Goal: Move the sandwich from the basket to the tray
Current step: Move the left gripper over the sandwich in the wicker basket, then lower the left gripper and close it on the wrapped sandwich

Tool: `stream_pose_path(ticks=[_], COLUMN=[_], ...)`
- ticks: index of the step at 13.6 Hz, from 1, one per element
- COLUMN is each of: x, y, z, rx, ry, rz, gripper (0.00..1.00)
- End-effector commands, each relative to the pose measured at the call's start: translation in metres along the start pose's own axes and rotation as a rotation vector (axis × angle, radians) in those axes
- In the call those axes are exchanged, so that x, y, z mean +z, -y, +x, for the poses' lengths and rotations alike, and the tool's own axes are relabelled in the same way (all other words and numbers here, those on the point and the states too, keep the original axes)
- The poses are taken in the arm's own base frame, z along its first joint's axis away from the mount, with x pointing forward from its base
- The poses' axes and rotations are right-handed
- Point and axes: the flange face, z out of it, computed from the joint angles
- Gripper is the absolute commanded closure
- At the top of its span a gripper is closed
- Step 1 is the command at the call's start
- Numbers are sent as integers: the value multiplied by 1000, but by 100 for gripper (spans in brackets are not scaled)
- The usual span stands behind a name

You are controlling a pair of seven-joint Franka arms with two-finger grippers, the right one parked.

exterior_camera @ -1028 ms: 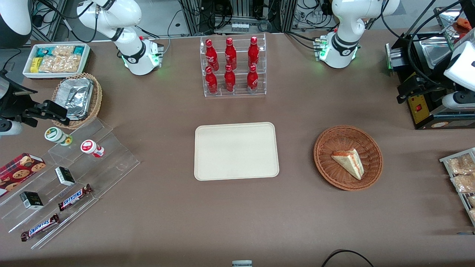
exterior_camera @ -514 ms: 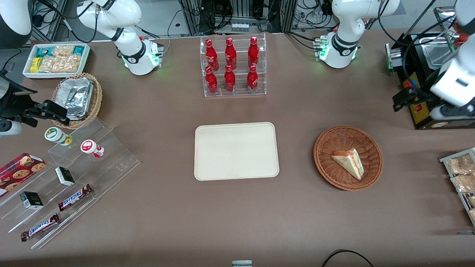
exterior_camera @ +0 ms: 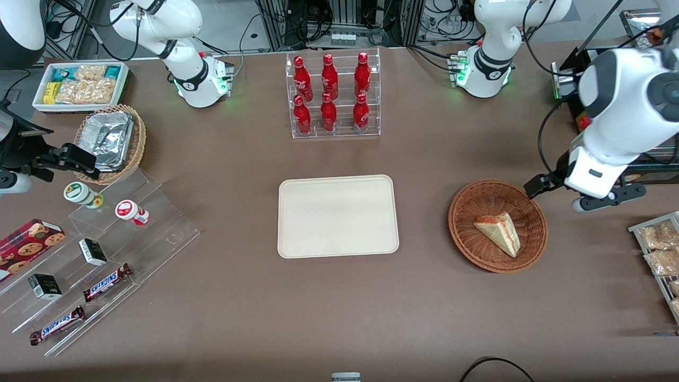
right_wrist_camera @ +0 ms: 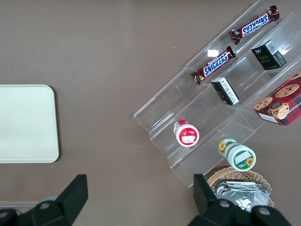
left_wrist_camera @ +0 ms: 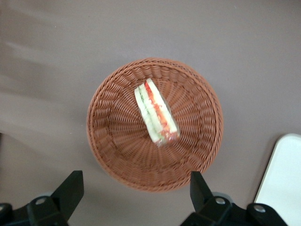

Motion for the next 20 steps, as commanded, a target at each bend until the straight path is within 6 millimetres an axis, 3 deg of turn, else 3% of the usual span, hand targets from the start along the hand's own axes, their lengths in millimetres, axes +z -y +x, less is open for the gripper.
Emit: stream_pose_path(ticks=[1,6,10,17,18,19,20], x=[36,114,150,188,193,200,207], y=[-1,-5,-21,-21,-21,-22,-22], z=[-6,-12,-19,-19,-18,-17,-18], rx=[-133,-296,-328,-332,-346,-358,-362], ry=[-33,-61,-35,-11,-12,-10,-3], rz=[0,-37,-28,-16,-19,-19,-13], gripper=[0,0,0,1,13,47,74])
